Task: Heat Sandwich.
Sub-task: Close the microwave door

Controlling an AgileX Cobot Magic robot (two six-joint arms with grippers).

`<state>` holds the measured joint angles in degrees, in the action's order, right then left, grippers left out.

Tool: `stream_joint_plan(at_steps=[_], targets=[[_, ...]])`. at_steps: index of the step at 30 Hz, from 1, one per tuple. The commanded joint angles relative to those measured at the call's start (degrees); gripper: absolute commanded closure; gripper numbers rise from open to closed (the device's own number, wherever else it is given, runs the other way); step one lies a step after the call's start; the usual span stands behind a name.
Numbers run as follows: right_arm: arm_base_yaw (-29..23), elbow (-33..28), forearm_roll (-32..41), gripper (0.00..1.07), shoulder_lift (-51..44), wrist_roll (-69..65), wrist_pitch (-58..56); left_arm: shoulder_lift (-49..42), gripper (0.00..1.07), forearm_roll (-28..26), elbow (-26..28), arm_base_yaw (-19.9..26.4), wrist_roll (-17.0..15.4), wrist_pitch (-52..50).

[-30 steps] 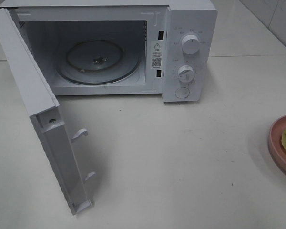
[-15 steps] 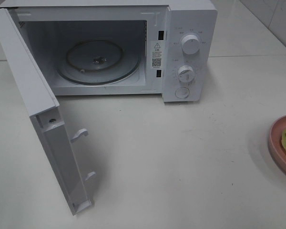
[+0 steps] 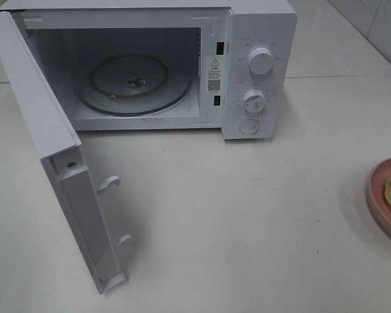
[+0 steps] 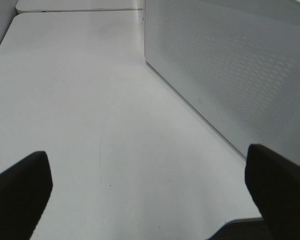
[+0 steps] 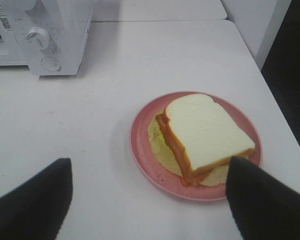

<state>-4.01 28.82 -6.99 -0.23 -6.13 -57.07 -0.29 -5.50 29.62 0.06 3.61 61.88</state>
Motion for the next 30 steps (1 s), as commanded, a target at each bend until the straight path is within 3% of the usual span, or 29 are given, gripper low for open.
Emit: stream_joint_plan(at_steps=[1, 30], targets=[[0.4, -0.2, 0.1, 0.31, -1.5, 0.5, 0.0, -0.3, 0.09, -0.3, 0.0, 0.1, -0.1, -0.3], [0.4, -0.2, 0.1, 0.31, -1.5, 0.6, 0.0, -0.3, 0.09, -0.3, 0.0, 0.1, -0.1, -0.3]])
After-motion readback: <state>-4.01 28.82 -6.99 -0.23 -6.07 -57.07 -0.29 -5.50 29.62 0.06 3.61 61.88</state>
